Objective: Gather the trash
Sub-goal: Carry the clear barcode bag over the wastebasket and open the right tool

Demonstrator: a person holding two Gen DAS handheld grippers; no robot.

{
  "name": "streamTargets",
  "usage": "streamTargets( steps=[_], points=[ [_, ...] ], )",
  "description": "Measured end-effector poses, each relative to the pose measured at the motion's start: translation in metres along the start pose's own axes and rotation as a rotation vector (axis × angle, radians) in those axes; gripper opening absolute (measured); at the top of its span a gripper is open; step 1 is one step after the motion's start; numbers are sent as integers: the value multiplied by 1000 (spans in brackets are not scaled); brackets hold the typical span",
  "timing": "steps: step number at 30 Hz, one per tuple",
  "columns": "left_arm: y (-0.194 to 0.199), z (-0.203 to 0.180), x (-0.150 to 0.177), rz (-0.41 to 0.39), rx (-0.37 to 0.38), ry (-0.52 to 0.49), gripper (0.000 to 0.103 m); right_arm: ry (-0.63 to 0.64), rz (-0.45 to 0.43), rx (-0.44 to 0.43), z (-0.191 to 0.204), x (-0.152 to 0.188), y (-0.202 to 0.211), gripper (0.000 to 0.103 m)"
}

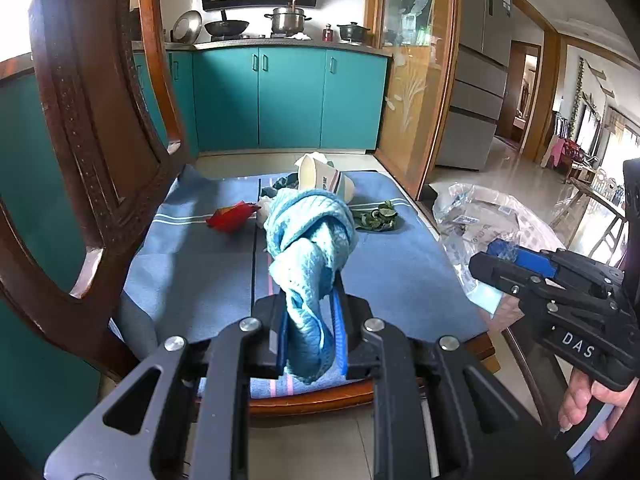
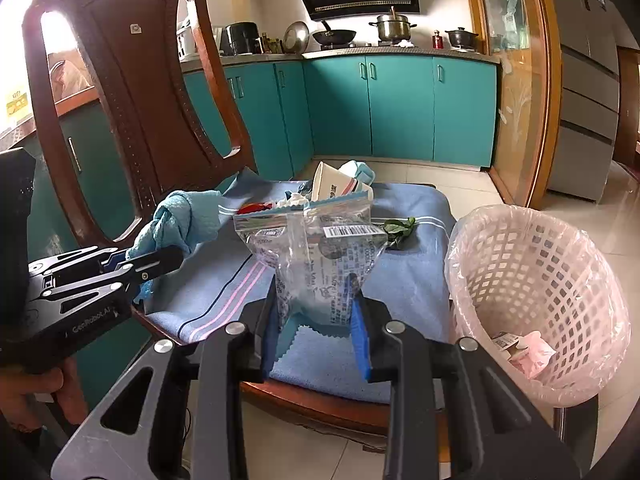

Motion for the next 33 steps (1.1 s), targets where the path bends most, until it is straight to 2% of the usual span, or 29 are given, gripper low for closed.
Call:
streamTargets(
  steps=[33],
  points=[
    [2,8,1,12,-8,15,20,24,19,-11,8,2,-9,31]
  ],
)
Point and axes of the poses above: each gripper's, at about its wrist camera, not at the fingertips, and y roughly against the way its jaws point, z to its left, x to its underside, the point moved 9 cm from there along -y, roughly the way its jaws point, and after that the axes turned 2 degrees about -x, right-handed, at the moved point
